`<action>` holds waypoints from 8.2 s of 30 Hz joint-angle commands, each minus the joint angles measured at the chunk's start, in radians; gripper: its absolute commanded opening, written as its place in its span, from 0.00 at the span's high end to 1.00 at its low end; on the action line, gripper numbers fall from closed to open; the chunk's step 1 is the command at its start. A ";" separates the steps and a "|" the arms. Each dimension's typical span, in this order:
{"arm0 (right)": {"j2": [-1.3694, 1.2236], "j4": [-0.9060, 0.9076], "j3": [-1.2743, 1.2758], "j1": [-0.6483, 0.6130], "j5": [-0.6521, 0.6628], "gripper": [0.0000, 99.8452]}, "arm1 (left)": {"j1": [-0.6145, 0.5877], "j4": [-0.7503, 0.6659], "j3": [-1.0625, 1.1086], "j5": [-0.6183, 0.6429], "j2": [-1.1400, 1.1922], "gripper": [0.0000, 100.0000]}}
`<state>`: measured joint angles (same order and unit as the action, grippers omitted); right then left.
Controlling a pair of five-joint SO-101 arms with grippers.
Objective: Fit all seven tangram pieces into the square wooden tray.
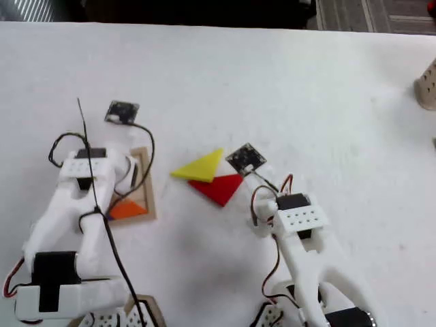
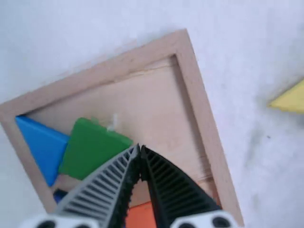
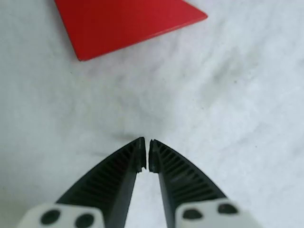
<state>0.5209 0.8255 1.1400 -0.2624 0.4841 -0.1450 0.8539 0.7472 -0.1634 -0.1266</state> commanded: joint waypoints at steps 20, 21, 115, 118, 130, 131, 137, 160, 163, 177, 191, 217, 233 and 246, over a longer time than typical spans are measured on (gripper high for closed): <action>0.033 -0.015 -0.005 -0.004 -0.003 0.98 | -0.028 0.167 -0.503 0.077 0.432 0.98; 0.033 -0.015 -0.005 -0.004 -0.003 0.98 | -0.036 0.172 -0.503 0.077 0.432 0.98; 0.041 -0.012 0.005 -0.004 -0.002 0.98 | -0.481 0.393 -0.743 -0.037 0.593 0.98; 0.041 -0.012 0.005 -0.004 -0.002 0.98 | -0.410 0.350 -0.601 -0.035 0.492 0.98; 0.041 0.005 0.006 -0.002 -0.002 0.98 | -0.236 0.178 -0.269 0.069 0.248 0.98; 0.041 0.005 0.006 -0.002 0.002 0.98 | -0.217 0.181 -0.256 0.068 0.243 0.98; 0.042 0.021 0.006 -0.002 0.051 0.98 | -0.116 0.186 -0.241 0.068 0.242 0.98; 0.041 0.031 -0.038 0.051 -0.002 0.98 | -0.107 0.123 -0.270 0.077 0.240 0.98; 0.035 0.131 -0.152 0.064 -0.140 0.98 | -0.145 0.100 -0.282 0.078 0.240 0.98; -0.150 0.191 -0.535 -0.059 -0.557 0.82 | -0.156 0.060 -0.281 0.140 0.240 0.98; -0.444 0.117 -0.569 -0.191 -0.184 0.82 | -0.154 0.052 -0.282 0.140 0.240 0.98; -0.725 0.392 -0.750 -0.259 0.423 0.66 | -0.174 0.057 -0.279 0.138 0.240 0.98; -0.716 0.372 -0.709 -0.234 0.327 0.98 | -0.174 0.055 -0.279 0.138 0.240 0.98; -0.591 0.334 -0.706 -0.124 0.114 0.98 | -0.176 0.055 -0.281 0.138 0.240 0.98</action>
<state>-0.1634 1.1661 0.4388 -0.4158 0.6790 -0.3092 0.9229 0.4910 -0.0345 0.1496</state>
